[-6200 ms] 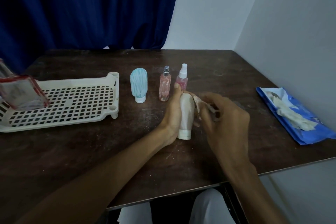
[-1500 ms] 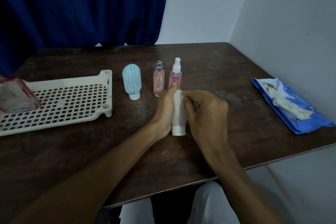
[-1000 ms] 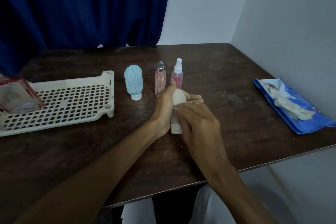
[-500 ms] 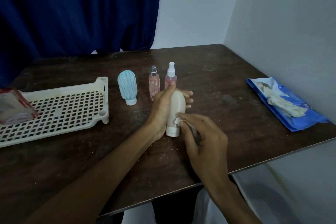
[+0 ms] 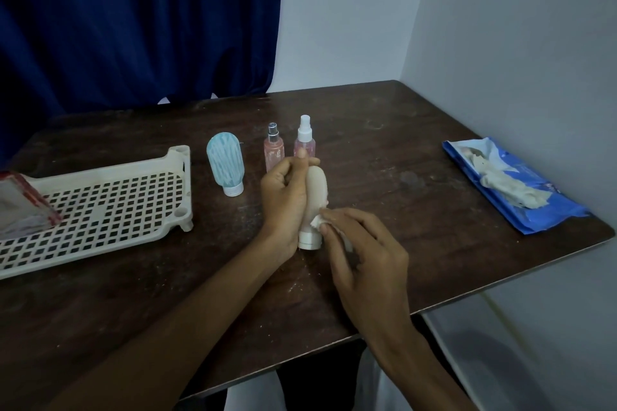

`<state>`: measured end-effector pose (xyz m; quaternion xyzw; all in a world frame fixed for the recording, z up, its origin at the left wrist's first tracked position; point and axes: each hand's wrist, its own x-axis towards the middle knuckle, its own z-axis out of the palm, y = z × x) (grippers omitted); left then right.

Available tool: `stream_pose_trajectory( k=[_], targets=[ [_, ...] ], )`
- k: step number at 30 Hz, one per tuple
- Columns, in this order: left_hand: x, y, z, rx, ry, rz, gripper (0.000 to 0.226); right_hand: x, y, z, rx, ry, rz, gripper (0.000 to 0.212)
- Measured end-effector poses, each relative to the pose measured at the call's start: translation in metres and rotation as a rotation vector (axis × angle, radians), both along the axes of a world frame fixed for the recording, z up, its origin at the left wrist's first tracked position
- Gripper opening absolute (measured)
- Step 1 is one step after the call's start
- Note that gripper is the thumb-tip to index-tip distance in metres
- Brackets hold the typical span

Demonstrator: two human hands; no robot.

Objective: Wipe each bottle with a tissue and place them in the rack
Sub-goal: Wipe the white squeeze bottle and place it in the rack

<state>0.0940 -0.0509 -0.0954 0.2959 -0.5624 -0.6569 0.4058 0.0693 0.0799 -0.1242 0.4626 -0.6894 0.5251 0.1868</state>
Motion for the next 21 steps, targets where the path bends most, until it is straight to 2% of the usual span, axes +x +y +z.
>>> stream_pose_trajectory(
  k=[3, 6, 10, 12, 16, 21],
  targets=[
    [0.000, 0.002, 0.004, 0.213, 0.131, -0.065, 0.030, 0.001, 0.001, -0.002, 0.016, 0.031, 0.007, 0.024],
    [-0.001, 0.005, 0.002, 0.318, 0.230, -0.131, 0.035, 0.002, -0.001, -0.004, 0.045, 0.097, 0.014, 0.021],
    [-0.001, 0.002, 0.000, 0.225, 0.183, -0.299, 0.056, 0.002, -0.006, -0.005, 0.064, 0.124, -0.013, 0.023],
    [-0.001, 0.000, 0.001, 0.207, 0.176, -0.395, 0.058, 0.001, -0.007, -0.005, 0.066, 0.115, -0.022, 0.024],
    [-0.001, -0.001, 0.000, 0.207, 0.166, -0.492, 0.040, 0.001, -0.008, -0.002, 0.063, 0.095, -0.023, 0.025],
    [-0.003, 0.000, -0.006, 0.149, 0.162, -0.453, 0.034, 0.000, -0.007, -0.001, 0.053, 0.070, -0.037, 0.017]
  ],
)
